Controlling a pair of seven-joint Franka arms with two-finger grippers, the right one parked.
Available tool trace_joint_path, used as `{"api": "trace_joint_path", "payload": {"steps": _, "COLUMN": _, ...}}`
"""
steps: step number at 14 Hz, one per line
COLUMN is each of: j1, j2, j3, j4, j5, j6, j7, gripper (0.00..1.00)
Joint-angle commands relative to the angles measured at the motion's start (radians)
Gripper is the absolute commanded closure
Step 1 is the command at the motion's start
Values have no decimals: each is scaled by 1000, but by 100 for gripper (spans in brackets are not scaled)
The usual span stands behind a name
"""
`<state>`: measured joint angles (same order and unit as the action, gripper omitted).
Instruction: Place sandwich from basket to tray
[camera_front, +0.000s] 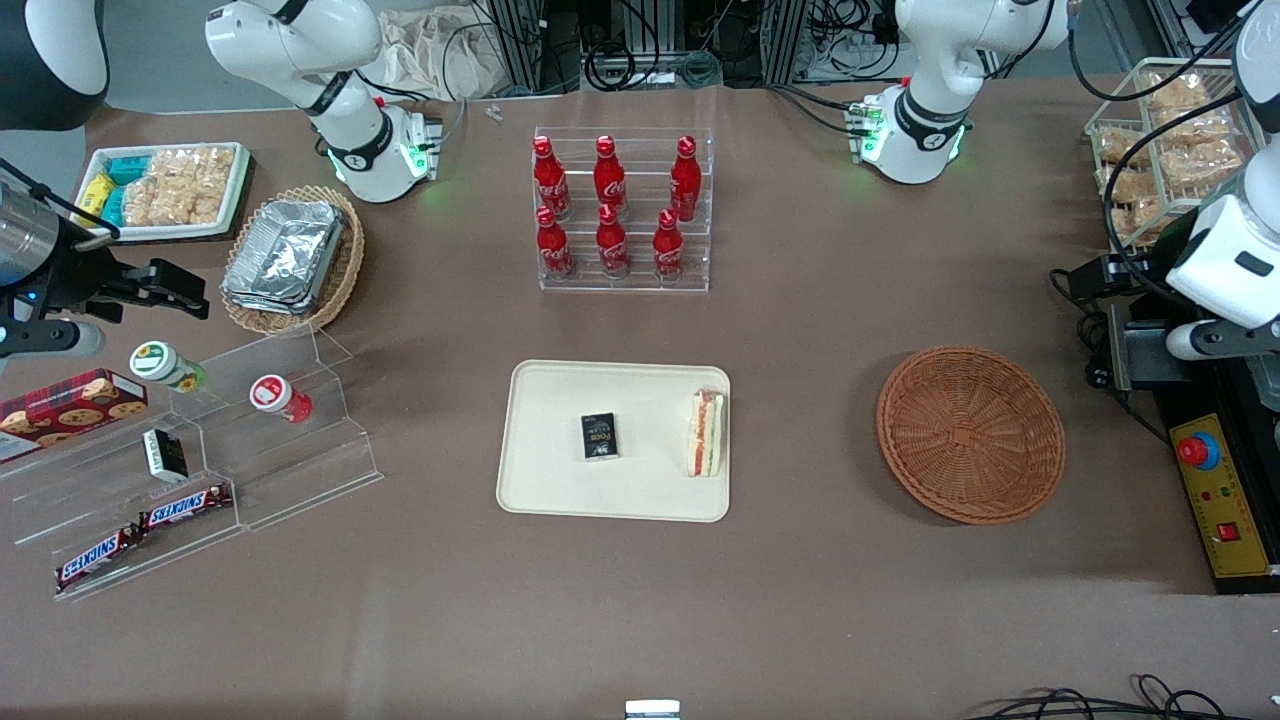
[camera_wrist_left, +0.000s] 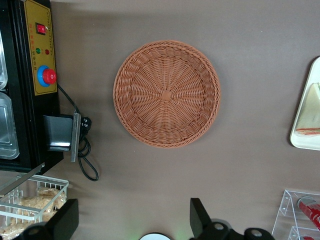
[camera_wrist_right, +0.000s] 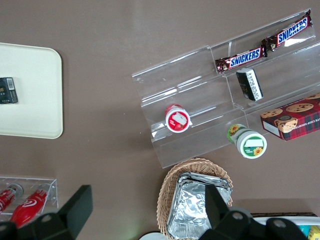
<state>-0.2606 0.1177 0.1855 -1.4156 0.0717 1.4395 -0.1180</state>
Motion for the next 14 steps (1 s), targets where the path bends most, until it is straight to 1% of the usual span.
{"api": "trace_joint_path", "payload": {"steps": 1, "j1": 33, "j2": -43, "j3": -1, "j4": -29, "j5": -9, "j6": -11, "j7": 35, "gripper": 0}}
{"api": "trace_joint_path", "payload": {"steps": 2, "j1": 65, "j2": -49, "j3": -30, "j4": -29, "j5": -15, "j6": -16, "j7": 35, "gripper": 0}}
{"api": "trace_joint_path", "payload": {"steps": 4, "j1": 104, "j2": -52, "j3": -60, "j4": -29, "j5": -15, "j6": -19, "j7": 37, "gripper": 0}}
{"api": "trace_joint_path", "payload": {"steps": 5, "j1": 130, "j2": -53, "j3": -93, "j4": -29, "j5": -15, "j6": -19, "j7": 37, "gripper": 0}}
{"api": "trace_joint_path", "payload": {"steps": 6, "j1": 171, "j2": -53, "j3": -131, "j4": -29, "j5": -13, "j6": -19, "j7": 38, "gripper": 0}}
{"api": "trace_joint_path", "payload": {"steps": 8, "j1": 285, "j2": -53, "j3": -248, "j4": -29, "j5": -10, "j6": -19, "j7": 38, "gripper": 0}}
{"api": "trace_joint_path", "payload": {"steps": 9, "j1": 317, "j2": -53, "j3": -291, "j4": -28, "j5": -7, "j6": -19, "j7": 38, "gripper": 0}}
{"api": "trace_joint_path", "payload": {"steps": 14, "j1": 299, "j2": -52, "j3": -287, "j4": -28, "j5": -3, "j6": -16, "j7": 37, "gripper": 0}}
